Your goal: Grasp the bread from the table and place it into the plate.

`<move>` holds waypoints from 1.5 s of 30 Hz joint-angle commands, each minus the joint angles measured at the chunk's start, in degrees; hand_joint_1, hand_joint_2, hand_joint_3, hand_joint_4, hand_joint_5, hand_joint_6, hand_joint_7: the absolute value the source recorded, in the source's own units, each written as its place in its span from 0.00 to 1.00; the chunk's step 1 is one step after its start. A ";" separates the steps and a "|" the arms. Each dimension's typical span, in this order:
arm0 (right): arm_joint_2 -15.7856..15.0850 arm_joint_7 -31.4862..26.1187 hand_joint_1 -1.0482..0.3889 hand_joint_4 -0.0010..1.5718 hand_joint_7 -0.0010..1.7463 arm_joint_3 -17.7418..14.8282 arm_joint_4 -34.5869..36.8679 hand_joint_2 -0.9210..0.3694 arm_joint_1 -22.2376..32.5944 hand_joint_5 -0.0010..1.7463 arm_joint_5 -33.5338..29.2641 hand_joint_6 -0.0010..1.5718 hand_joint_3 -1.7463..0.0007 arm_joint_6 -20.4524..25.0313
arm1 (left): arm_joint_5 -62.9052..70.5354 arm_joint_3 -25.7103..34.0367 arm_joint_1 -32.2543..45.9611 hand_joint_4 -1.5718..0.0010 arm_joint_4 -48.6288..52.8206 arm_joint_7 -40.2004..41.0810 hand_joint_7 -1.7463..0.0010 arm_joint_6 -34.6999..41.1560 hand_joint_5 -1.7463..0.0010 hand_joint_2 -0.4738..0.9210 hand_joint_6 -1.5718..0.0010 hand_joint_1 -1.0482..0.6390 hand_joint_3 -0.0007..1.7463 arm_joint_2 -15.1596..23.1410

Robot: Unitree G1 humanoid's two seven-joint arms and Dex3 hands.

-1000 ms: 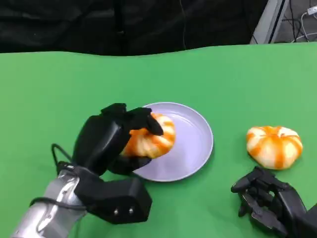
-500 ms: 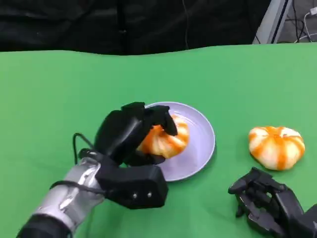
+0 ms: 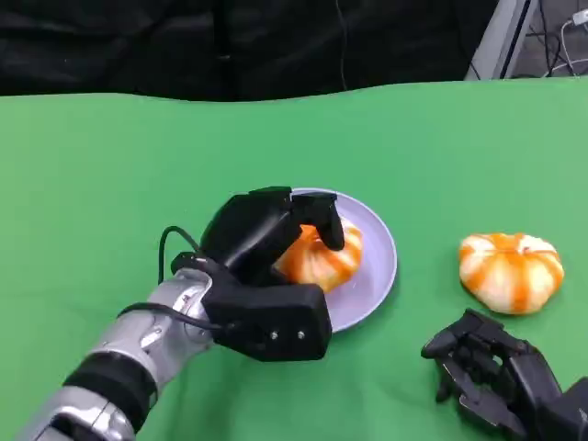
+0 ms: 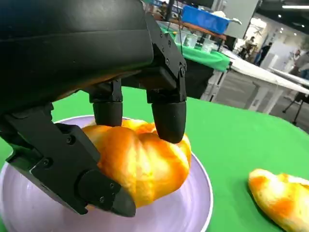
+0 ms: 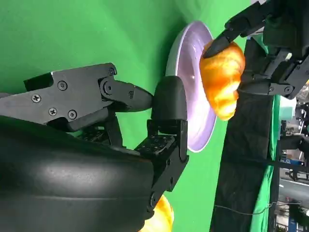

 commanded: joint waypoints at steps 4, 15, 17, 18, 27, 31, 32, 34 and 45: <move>-0.27 -0.38 0.54 0.39 0.74 0.02 0.22 0.00 0.71 1.00 -0.02 0.41 0.72 0.56 | -0.66 -0.14 -2.15 0.56 2.61 -0.79 0.66 -0.13 0.18 1.00 0.41 0.54 0.03 0.51; -0.57 -0.92 0.53 0.39 0.75 0.07 0.41 0.00 0.65 1.00 -0.56 0.41 0.72 0.61 | 2.89 -3.12 -3.29 0.55 1.59 -2.96 1.00 4.54 0.98 1.00 0.62 0.28 0.11 2.35; -0.58 -0.93 0.53 0.39 0.75 0.12 0.21 0.00 0.72 1.00 -0.61 0.41 0.72 0.76 | 2.45 -3.00 -3.01 0.59 0.77 -4.32 1.00 5.25 0.99 1.00 0.66 0.23 0.14 2.63; -0.58 -0.96 0.54 0.39 0.75 0.13 0.18 0.00 0.74 1.00 -0.65 0.41 0.71 0.69 | 2.23 -2.92 -2.85 0.62 0.35 -4.96 1.00 5.45 0.99 1.00 0.68 0.18 0.18 2.81; -0.41 0.17 0.56 0.40 0.75 -0.20 0.10 0.00 0.69 1.00 0.46 0.41 0.71 1.12 | -2.55 -0.03 0.10 0.69 -10.01 -16.71 1.00 11.74 1.00 1.00 0.76 0.09 0.35 4.54; -0.44 0.24 0.56 0.40 0.74 -0.18 0.01 0.00 0.77 1.00 0.51 0.41 0.71 1.14 | -4.05 1.05 1.42 0.69 -14.35 -19.54 1.00 13.59 1.00 1.00 0.76 0.09 0.36 5.31; -0.47 0.25 0.55 0.40 0.74 -0.16 0.00 0.00 0.82 1.00 0.48 0.41 0.71 1.08 | -4.94 1.72 1.97 0.70 -16.38 -20.92 1.00 14.25 1.00 1.00 0.76 0.06 0.40 5.73; -0.58 -0.05 0.55 0.40 0.74 -0.02 -0.35 0.00 0.98 1.00 0.12 0.41 0.71 1.33 | -7.50 3.54 3.60 0.71 -20.62 -23.43 1.00 15.01 1.00 1.00 0.76 0.05 0.43 6.40; -0.64 0.73 0.55 0.39 0.74 -0.27 0.68 0.00 0.25 0.99 0.70 0.41 0.72 1.42 | -14.68 9.63 10.06 0.68 -31.03 -25.12 0.99 15.43 0.99 1.00 0.74 0.06 0.46 6.74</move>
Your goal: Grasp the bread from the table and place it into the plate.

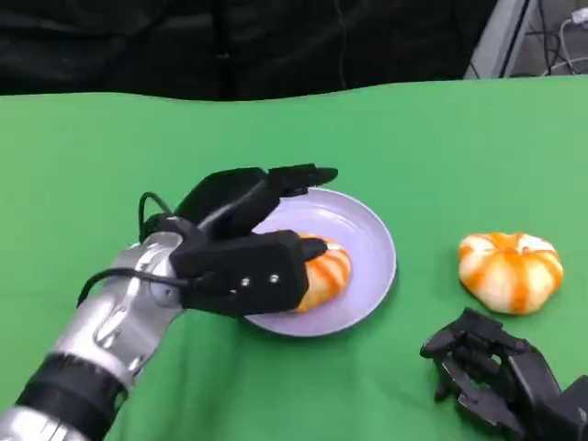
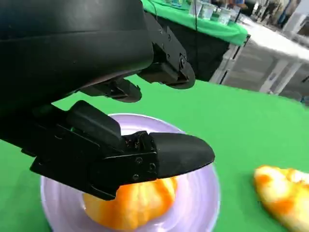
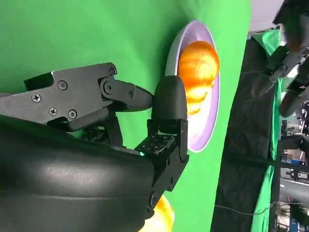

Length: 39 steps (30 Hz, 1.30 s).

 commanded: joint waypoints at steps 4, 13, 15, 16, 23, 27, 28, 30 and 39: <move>-0.80 -0.29 0.53 0.39 0.74 -0.25 1.67 0.00 0.16 0.99 -0.21 0.41 0.72 0.06 | -8.00 5.56 5.87 0.66 -5.29 -0.65 0.98 -1.69 0.98 1.00 0.71 0.09 0.45 -0.35; -0.94 -0.30 0.52 0.39 0.75 -0.13 2.07 0.00 -0.01 1.00 -0.28 0.41 0.72 0.01 | -30.91 14.60 12.38 0.62 -11.44 -9.23 0.99 2.41 0.98 1.00 0.68 0.18 0.39 -5.93; -0.94 -0.35 0.52 0.39 0.75 -0.14 2.00 0.00 0.04 1.00 -0.31 0.41 0.72 -0.03 | -34.65 16.00 13.39 0.62 -12.73 -11.55 0.99 4.16 0.99 1.00 0.69 0.18 0.38 -6.30; -0.93 -0.35 0.53 0.39 0.75 -0.16 1.98 0.00 0.05 1.00 -0.31 0.41 0.73 -0.03 | -35.30 16.28 13.60 0.62 -13.08 -12.04 0.99 4.61 0.99 1.00 0.69 0.18 0.38 -6.33; -0.81 -0.40 0.52 0.40 0.74 -0.28 1.84 0.00 0.25 1.00 -0.33 0.42 0.73 -0.52 | -47.35 23.36 19.83 0.55 -12.53 -17.75 0.99 1.64 0.98 1.00 0.66 0.22 0.29 -9.78; -0.95 -0.32 0.52 0.40 0.74 -0.26 1.74 0.00 0.39 1.00 -0.44 0.42 0.73 -0.65 | -50.31 25.97 22.81 0.53 -12.05 -20.24 1.00 -0.09 0.98 1.00 0.67 0.25 0.27 -10.53; -0.95 -0.28 0.52 0.40 0.74 -0.26 1.62 0.00 0.48 1.00 -0.40 0.42 0.73 -0.57 | -51.05 26.56 23.62 0.52 -11.91 -21.23 1.00 -0.52 0.98 1.00 0.67 0.25 0.25 -10.54; -0.88 -0.27 0.52 0.40 0.74 -0.29 1.37 0.00 0.66 1.00 -0.30 0.42 0.73 -0.42 | -52.25 27.45 24.87 0.51 -11.59 -23.31 1.00 -1.05 0.98 1.00 0.67 0.26 0.23 -10.43; -1.03 0.03 0.52 0.40 0.74 -0.15 -0.73 0.00 2.02 1.00 -0.27 0.41 0.73 -0.25 | -55.34 30.98 29.81 0.50 -7.43 -33.26 1.00 -3.73 0.99 1.00 0.66 0.30 0.14 -8.93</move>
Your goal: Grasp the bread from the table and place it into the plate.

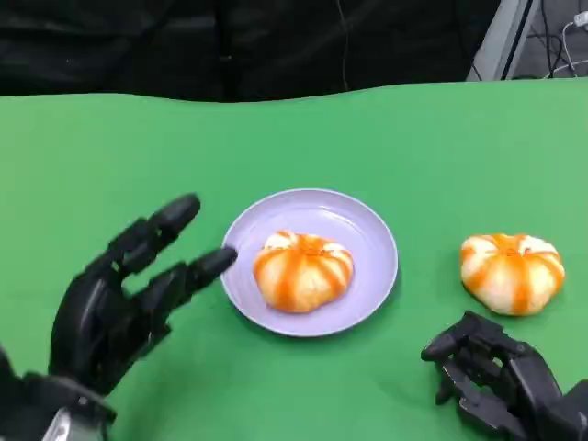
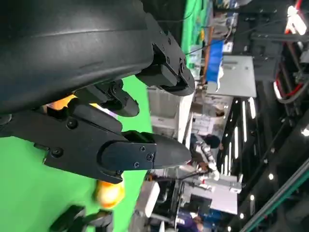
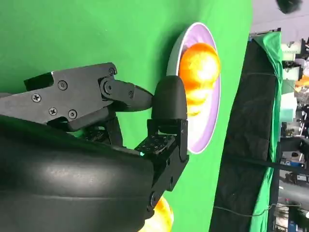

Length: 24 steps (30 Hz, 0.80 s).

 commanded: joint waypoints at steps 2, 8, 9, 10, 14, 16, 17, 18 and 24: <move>-0.86 0.00 0.52 0.40 0.74 -0.05 -1.41 0.00 1.70 1.00 0.18 0.41 0.73 0.95 | -1.45 2.51 1.26 0.50 2.45 -3.54 1.00 -1.88 0.99 1.00 0.66 0.31 0.14 1.30; -1.00 0.71 0.52 0.39 0.74 -0.16 -3.84 0.00 3.20 1.00 0.78 0.41 0.73 2.24 | -2.44 5.57 2.08 0.49 5.93 -3.92 0.99 -2.62 0.99 1.00 0.64 0.34 0.15 1.47; -1.05 0.86 0.52 0.38 0.74 -0.18 -4.01 0.00 3.30 1.00 0.86 0.41 0.73 2.36 | -2.53 6.07 1.83 0.48 6.58 -3.72 0.99 -2.74 0.99 1.00 0.63 0.35 0.15 1.43; -1.09 1.01 0.53 0.38 0.74 -0.19 -4.14 0.00 3.38 1.00 0.94 0.41 0.73 2.44 | -2.57 6.50 1.58 0.48 7.09 -3.44 0.99 -2.78 0.99 1.00 0.63 0.35 0.15 1.35; -1.04 1.49 0.53 0.39 0.74 -0.30 -3.83 0.00 3.22 1.00 1.20 0.41 0.73 2.22 | -2.72 8.07 0.53 0.48 8.94 -2.81 0.99 -2.76 0.99 1.00 0.63 0.36 0.15 1.28; -1.01 1.69 0.53 0.39 0.74 -0.36 -3.63 0.00 3.09 1.00 1.31 0.41 0.73 2.19 | -3.03 8.98 0.04 0.48 9.78 -2.37 0.99 -2.29 0.99 1.00 0.63 0.37 0.15 1.39; -1.00 1.76 0.53 0.39 0.74 -0.38 -3.57 0.00 3.05 1.00 1.34 0.41 0.73 2.18 | -3.12 9.28 -0.14 0.49 10.12 -2.38 0.99 -2.20 1.00 1.00 0.63 0.37 0.15 1.45; -1.00 1.80 0.53 0.39 0.74 -0.39 -3.55 0.00 3.03 1.00 1.36 0.41 0.73 2.17 | -3.12 9.44 -0.24 0.49 10.33 -2.50 0.99 -2.20 1.00 1.00 0.63 0.38 0.15 1.47; -0.94 1.71 0.52 0.40 0.74 -0.50 -3.01 0.00 2.53 1.00 1.23 0.41 0.73 2.27 | -2.13 10.88 -2.70 0.48 15.25 -2.34 0.99 -3.14 0.99 1.00 0.60 0.57 0.22 2.71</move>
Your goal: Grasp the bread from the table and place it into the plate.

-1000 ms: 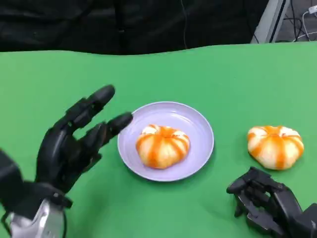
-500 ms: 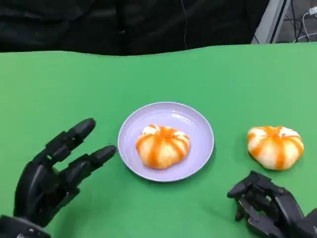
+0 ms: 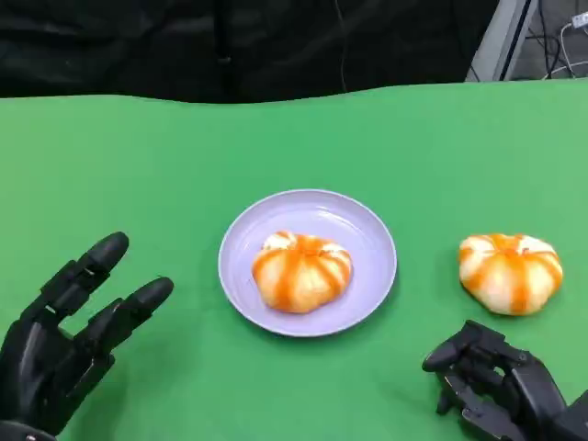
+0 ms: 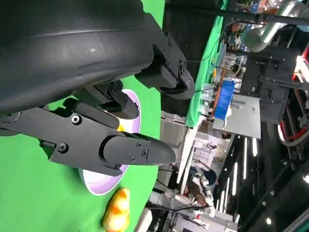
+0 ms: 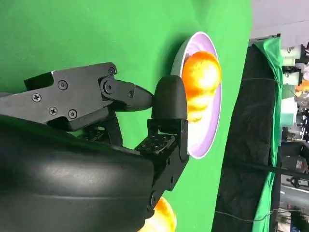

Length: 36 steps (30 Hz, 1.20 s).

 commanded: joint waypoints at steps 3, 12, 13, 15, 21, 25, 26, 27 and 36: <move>-0.88 -0.25 0.53 0.39 0.74 -0.52 1.08 0.00 -0.35 1.00 0.49 0.41 0.73 0.71 | 1.48 2.55 -5.10 0.45 9.98 1.05 0.99 -2.90 1.00 0.87 0.55 0.72 0.49 2.95; -1.20 -0.01 0.53 0.39 0.74 -0.72 2.33 0.00 -0.93 1.00 0.53 0.41 0.73 0.25 | 3.22 3.44 -7.41 0.40 13.99 2.10 0.97 -6.07 0.99 0.81 0.41 0.71 0.59 3.39; -1.21 0.13 0.53 0.39 0.74 -0.75 2.53 0.00 -1.02 1.00 0.62 0.41 0.73 0.05 | 3.32 3.50 -7.49 0.39 14.13 2.28 0.97 -6.23 0.99 0.81 0.40 0.71 0.59 3.42; -1.20 0.19 0.53 0.39 0.74 -0.81 2.89 0.00 -1.22 1.00 0.67 0.41 0.73 -0.23 | 3.63 3.54 -7.68 0.38 14.24 2.82 0.97 -6.60 0.99 0.81 0.39 0.71 0.59 3.58; -1.28 -0.18 0.53 0.40 0.74 -0.90 3.47 0.00 -1.58 1.00 0.46 0.42 0.73 -0.26 | 3.60 4.41 -8.34 0.26 14.25 4.76 0.95 -7.27 0.94 0.81 0.29 0.71 0.61 3.93; -1.35 -0.11 0.53 0.40 0.74 -0.94 3.70 0.00 -1.66 1.00 0.49 0.42 0.73 -0.29 | 3.92 4.94 -9.04 0.25 15.36 5.43 0.92 -8.80 0.67 0.74 0.17 0.69 0.70 4.06; -1.36 -0.07 0.53 0.40 0.74 -0.95 3.73 0.00 -1.67 1.00 0.51 0.42 0.73 -0.31 | 3.83 5.08 -9.19 0.29 15.65 5.31 0.91 -8.88 0.58 0.73 0.16 0.69 0.71 4.09; -1.39 0.01 0.53 0.40 0.74 -0.99 3.85 0.00 -1.73 1.00 0.55 0.42 0.73 -0.35 | 4.52 4.96 -9.22 0.31 15.87 5.72 0.91 -9.20 0.52 0.73 0.15 0.69 0.71 4.50; -1.32 0.11 0.53 0.39 0.74 -1.15 4.22 0.00 -2.03 1.00 0.70 0.41 0.73 -0.43 | 7.72 4.70 -9.56 0.33 16.78 8.27 0.24 -12.44 0.09 0.76 0.36 0.68 0.68 6.14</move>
